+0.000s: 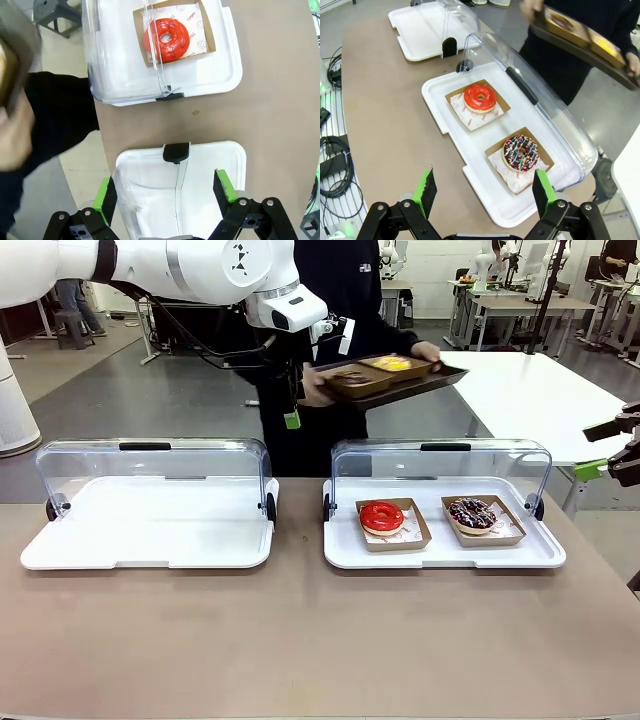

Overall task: Provide the desired donut to the person.
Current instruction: Place the picked Paper togo box onto the Handle tray extended by the person.

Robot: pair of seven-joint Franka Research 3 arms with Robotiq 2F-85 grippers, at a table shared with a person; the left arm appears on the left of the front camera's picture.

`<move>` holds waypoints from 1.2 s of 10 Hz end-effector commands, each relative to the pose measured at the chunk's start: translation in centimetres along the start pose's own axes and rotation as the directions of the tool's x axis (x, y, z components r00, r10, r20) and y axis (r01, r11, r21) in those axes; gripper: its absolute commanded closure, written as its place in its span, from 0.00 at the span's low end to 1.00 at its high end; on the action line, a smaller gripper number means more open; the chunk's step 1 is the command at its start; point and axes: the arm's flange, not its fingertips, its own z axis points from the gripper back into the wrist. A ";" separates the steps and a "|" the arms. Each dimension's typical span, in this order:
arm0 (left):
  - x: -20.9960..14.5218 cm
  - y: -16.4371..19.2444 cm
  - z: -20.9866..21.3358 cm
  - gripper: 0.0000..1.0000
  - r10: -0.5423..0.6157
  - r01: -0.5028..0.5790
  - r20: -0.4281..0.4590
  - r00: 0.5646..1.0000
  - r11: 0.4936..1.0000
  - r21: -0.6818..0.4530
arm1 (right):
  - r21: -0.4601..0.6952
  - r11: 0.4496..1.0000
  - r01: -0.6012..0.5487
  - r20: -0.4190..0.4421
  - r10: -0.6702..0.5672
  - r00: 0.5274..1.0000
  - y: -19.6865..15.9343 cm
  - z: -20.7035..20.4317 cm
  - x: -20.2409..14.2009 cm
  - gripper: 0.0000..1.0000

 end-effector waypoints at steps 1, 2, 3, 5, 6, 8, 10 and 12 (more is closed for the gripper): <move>0.0 0.1 0.0 0.00 -0.001 0.001 -0.008 1.000 1.000 0.018 | 0.009 1.000 -0.001 0.026 0.000 1.000 -0.2 -0.2 0.0 0.00; 0.0 0.1 0.0 0.00 -0.001 0.001 -0.008 1.000 1.000 0.018 | 0.009 1.000 -0.001 0.026 0.000 1.000 -0.2 -0.2 0.0 0.00; 0.0 0.0 0.0 0.00 0.000 0.000 0.000 1.000 1.000 0.000 | 0.009 1.000 -0.001 0.026 0.000 1.000 -0.2 -0.2 0.0 0.00; -5.4 -5.4 5.5 0.00 0.162 -0.147 0.112 0.980 0.981 -0.127 | 0.009 1.000 -0.001 0.026 0.000 1.000 -0.2 -0.2 0.0 0.00; -8.3 -7.8 6.7 0.00 0.263 -0.237 0.177 0.949 0.959 -0.155 | 0.009 1.000 -0.001 0.026 0.000 1.000 -0.2 -0.2 0.0 0.00; -14.6 -12.4 8.7 0.00 0.337 -0.307 0.338 0.879 0.941 -0.141 | 0.009 1.000 -0.001 0.026 0.000 1.000 -0.2 -0.2 0.0 0.00; -19.4 -16.6 8.0 0.00 0.288 -0.278 0.379 0.879 0.957 -0.082 | 0.009 1.000 -0.001 0.026 0.000 1.000 -0.2 -0.2 0.0 0.00; -25.9 -20.7 6.6 0.00 0.282 -0.341 0.487 0.826 0.940 0.034 | 0.009 1.000 -0.001 0.026 0.000 1.000 -0.2 -0.2 0.0 0.00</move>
